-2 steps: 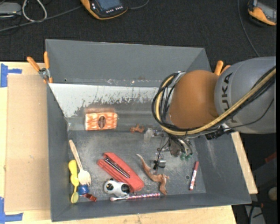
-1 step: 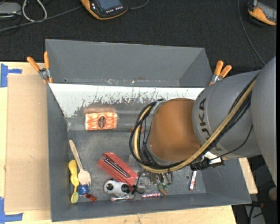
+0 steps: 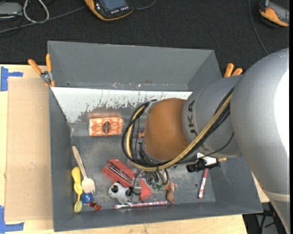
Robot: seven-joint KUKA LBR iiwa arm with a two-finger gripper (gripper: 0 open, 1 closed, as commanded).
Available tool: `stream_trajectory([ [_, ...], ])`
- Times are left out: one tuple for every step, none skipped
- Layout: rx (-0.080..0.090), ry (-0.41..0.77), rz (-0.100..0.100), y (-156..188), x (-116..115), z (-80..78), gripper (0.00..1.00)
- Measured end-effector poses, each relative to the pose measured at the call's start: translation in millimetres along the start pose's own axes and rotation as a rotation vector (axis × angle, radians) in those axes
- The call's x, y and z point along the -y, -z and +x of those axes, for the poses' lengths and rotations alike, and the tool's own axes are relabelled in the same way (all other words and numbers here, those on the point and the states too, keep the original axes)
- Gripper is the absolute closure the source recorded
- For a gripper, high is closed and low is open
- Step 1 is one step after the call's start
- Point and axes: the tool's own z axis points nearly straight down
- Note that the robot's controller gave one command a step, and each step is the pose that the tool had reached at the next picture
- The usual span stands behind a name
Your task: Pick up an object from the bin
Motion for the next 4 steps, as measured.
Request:
stream_trajectory([
  [-0.001,-0.179,-0.004,-18.1,5.4,5.9,0.00],
  [-0.005,-0.292,0.000,-25.3,0.8,5.6,1.00],
  [-0.005,-0.292,0.000,-25.3,0.8,5.5,1.00],
  [-0.001,-0.293,0.000,-7.4,2.2,4.9,1.00],
])
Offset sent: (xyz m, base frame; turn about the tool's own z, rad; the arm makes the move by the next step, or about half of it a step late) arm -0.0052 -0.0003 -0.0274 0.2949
